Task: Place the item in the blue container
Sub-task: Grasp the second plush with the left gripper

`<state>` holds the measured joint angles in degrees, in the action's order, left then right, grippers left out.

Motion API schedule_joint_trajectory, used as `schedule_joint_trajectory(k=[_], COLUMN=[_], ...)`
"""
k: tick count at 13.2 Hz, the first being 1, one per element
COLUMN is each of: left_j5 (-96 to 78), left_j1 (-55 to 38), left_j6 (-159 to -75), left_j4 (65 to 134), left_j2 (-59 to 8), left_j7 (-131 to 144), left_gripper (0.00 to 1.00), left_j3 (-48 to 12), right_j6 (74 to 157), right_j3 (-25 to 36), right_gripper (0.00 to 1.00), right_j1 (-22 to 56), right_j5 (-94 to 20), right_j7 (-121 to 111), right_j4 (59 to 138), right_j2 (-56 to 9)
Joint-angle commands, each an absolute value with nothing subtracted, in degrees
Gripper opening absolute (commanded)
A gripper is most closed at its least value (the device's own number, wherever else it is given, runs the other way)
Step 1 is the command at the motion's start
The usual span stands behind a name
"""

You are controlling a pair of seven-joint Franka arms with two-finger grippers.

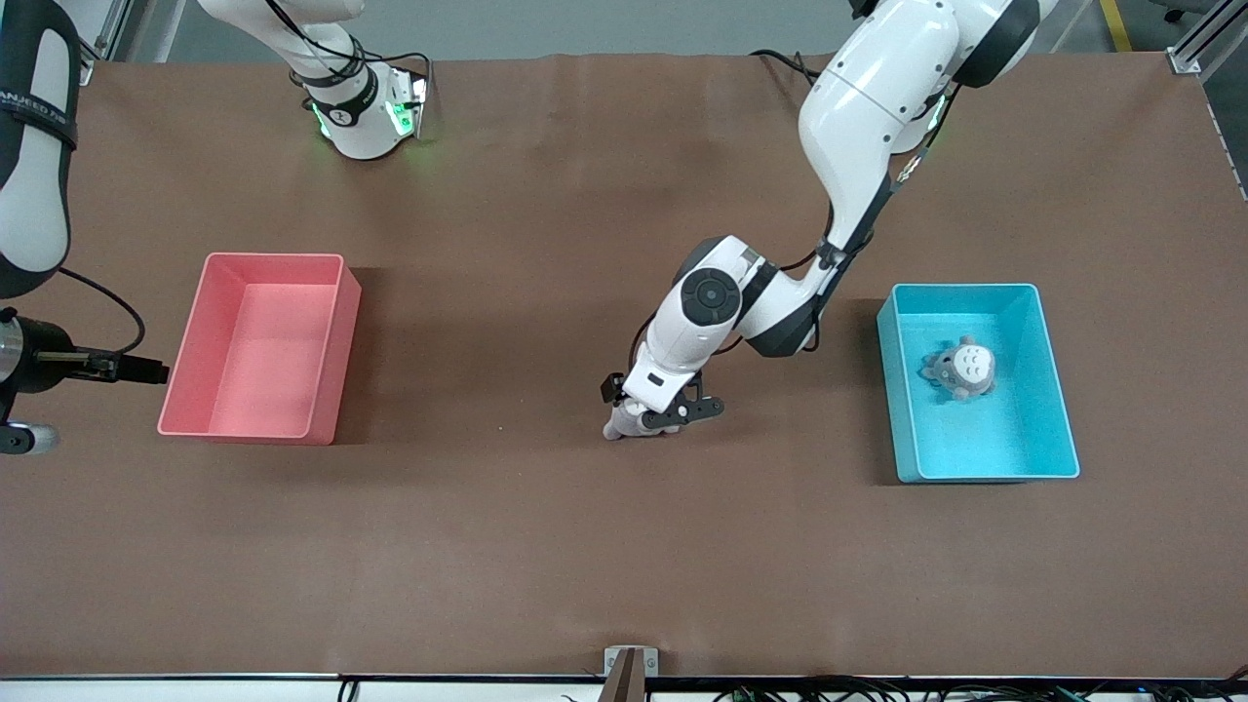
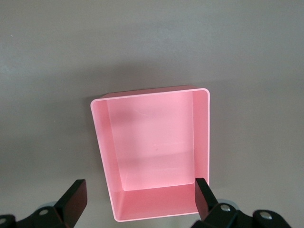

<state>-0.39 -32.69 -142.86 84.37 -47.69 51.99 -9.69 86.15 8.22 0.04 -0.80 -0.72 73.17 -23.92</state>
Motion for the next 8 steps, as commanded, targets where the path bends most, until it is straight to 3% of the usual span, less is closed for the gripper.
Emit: schedule_joint_trajectory(k=[1, 8], left_j5=[0.79, 0.53], left_j1=[-34.63, -34.01], left_j6=[-142.91, -144.32], left_j4=[78.85, 75.85], left_j2=[-51.58, -53.35], left_j7=[52.91, 53.35], left_gripper=[1.00, 1.00], left_j3=[-7.73, -7.30], right_j6=[86.40, 86.13], right_j3=[6.77, 6.77], right_gripper=[1.00, 1.00], right_j1=[-1.58, -0.97], right_j5=[-0.97, -1.14], right_j7=[-1.15, -1.06], right_j4=[75.32, 74.62], right_j2=[-22.41, -22.59])
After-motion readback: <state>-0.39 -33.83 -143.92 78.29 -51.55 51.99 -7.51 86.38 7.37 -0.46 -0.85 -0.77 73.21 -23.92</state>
